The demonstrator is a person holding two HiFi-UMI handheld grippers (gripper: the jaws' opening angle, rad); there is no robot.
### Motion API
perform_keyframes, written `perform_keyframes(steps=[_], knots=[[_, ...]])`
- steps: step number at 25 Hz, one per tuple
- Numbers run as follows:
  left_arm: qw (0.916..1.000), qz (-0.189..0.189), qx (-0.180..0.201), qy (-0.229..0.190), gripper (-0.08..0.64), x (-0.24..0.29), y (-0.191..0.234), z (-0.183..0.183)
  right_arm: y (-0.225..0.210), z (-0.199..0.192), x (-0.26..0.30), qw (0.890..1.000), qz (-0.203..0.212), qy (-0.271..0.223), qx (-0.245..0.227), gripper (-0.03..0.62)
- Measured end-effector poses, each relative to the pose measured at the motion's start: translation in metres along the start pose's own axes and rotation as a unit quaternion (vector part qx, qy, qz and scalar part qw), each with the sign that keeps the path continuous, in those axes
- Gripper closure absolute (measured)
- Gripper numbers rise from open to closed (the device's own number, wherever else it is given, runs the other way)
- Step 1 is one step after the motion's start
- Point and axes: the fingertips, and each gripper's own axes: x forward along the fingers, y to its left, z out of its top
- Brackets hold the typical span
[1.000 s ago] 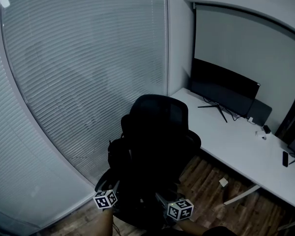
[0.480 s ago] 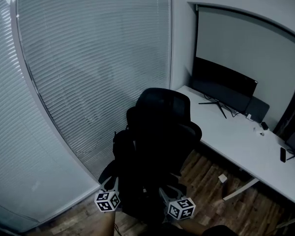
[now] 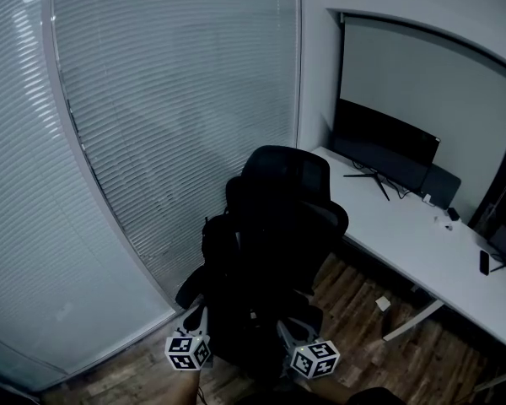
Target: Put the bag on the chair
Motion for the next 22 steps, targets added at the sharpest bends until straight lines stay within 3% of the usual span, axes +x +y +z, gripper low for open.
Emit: perform_keyframes(steps=[9,22], knots=[[0.9997,-0.015,0.018,-0.010,0.533,-0.065,-0.026,0.001,0.028,-0.004,-0.030,1.000,0.017,-0.010,0.011,0.526],[0.9995,0.014,-0.014,-0.024,0.540,-0.136,-0.036,-0.015,0.052,-0.028,-0.040,0.999,0.035,0.003,0.008,0.529]])
